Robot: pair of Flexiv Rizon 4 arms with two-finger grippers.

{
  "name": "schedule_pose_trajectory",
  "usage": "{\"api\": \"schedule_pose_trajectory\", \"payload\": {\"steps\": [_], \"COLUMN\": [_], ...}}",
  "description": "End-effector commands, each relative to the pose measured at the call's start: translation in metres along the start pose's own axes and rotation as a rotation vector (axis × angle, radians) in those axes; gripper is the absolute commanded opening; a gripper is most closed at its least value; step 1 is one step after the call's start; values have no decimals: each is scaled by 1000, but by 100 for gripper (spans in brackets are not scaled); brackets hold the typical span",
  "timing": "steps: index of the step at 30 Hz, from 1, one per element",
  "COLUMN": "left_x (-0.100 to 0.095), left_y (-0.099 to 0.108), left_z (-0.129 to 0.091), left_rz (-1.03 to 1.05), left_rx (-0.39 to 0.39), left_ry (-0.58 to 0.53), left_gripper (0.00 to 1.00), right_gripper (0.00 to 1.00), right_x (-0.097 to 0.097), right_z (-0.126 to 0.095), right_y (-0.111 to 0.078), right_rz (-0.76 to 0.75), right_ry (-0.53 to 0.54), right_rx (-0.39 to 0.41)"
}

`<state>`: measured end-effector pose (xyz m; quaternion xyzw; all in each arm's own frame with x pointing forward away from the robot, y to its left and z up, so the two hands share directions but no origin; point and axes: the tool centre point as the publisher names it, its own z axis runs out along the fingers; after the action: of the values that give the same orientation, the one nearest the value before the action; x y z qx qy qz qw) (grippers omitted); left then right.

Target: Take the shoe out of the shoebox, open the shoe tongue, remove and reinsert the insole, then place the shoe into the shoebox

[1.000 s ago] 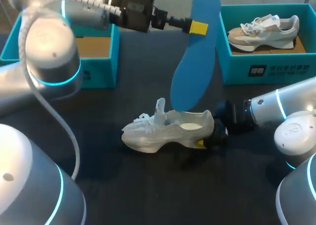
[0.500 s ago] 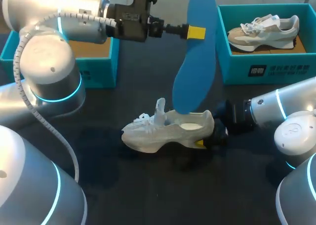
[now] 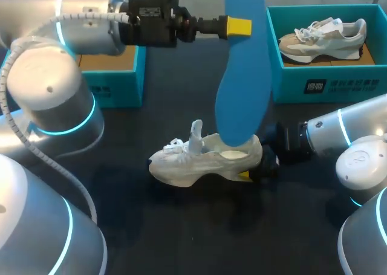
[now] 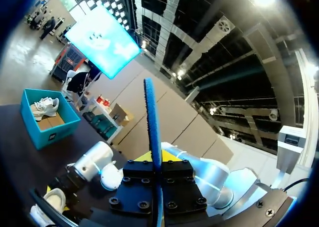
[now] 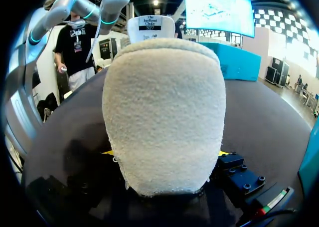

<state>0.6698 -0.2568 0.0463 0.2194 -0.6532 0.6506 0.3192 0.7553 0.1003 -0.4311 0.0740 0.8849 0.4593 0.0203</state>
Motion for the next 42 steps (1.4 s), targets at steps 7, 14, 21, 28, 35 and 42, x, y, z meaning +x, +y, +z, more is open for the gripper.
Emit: {"api": "schedule_pose_trajectory", "payload": {"steps": [7,14,21,28,35,42], "left_x": [31,36,45,47,45,45], "left_y": [15,20,32,37,38,40], "left_z": [7,7,2,-4,-7,-7], "left_rz": [-28,-32,-43,-45,-50,-47], "left_rx": [52,34,19,42,48,47], "left_ry": [-32,-21,6,20,24,43], "left_gripper": [0,0,0,0,0,0], "right_gripper": [0,0,0,0,0,0], "right_x": [0,0,0,0,0,0], "right_z": [4,4,4,4,4,4], "right_y": [-4,-4,-4,-4,-4,-4], "right_rz": [0,0,0,0,0,0], "right_ry": [-2,-2,-2,-2,-2,-2], "right_rx": [2,2,2,2,2,2]}}
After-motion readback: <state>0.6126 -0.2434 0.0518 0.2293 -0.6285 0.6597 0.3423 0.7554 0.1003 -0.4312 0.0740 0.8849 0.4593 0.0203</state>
